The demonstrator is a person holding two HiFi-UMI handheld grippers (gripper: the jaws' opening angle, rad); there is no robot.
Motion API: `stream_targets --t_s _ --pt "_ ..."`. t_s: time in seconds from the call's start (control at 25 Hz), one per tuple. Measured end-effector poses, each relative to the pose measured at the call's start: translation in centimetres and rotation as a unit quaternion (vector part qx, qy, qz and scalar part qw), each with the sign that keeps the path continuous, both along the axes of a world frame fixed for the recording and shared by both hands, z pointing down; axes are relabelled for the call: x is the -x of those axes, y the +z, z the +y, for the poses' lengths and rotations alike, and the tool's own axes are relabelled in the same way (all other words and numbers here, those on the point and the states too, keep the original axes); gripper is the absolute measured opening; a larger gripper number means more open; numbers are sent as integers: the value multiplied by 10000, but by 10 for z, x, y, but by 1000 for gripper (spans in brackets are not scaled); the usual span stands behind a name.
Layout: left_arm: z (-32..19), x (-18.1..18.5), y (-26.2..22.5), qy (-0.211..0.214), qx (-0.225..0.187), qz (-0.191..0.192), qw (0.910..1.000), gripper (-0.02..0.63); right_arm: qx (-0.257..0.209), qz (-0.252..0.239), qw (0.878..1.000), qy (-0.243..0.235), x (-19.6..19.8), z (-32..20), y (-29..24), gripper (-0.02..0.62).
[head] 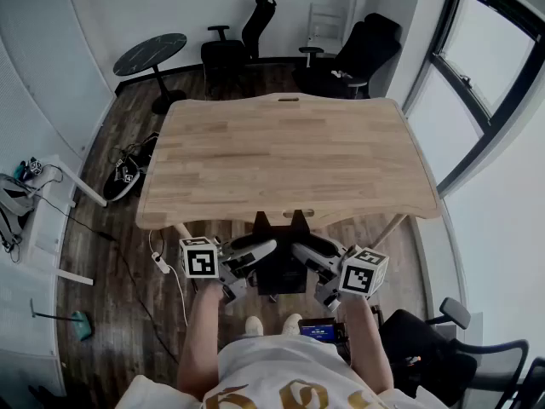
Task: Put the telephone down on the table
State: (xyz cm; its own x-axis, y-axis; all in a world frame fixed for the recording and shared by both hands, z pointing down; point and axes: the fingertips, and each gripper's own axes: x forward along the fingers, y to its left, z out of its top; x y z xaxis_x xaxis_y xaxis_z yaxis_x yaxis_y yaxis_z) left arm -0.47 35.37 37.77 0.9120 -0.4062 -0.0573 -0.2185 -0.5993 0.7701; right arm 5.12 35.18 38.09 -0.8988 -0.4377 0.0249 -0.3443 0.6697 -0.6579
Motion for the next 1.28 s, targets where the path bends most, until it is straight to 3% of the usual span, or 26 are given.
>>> stream_targets --t_s 0.32,0.8,1.04,1.28 --pt "3 -23 0 -90 44 -62 9999 198 19 -56 9999 -87 -21 2 2 192" --pt "-1 -17 1 -69 150 -39 9999 199 227 -193 9995 -79 -17 -3 3 192" --pt "-33 -60 17 -28 98 -92 9999 199 266 -319 9991 -11 -60 -35 19 192" --pt "-73 -62 17 -33 121 32 9999 199 241 -255 9994 12 -62 -75 17 192"
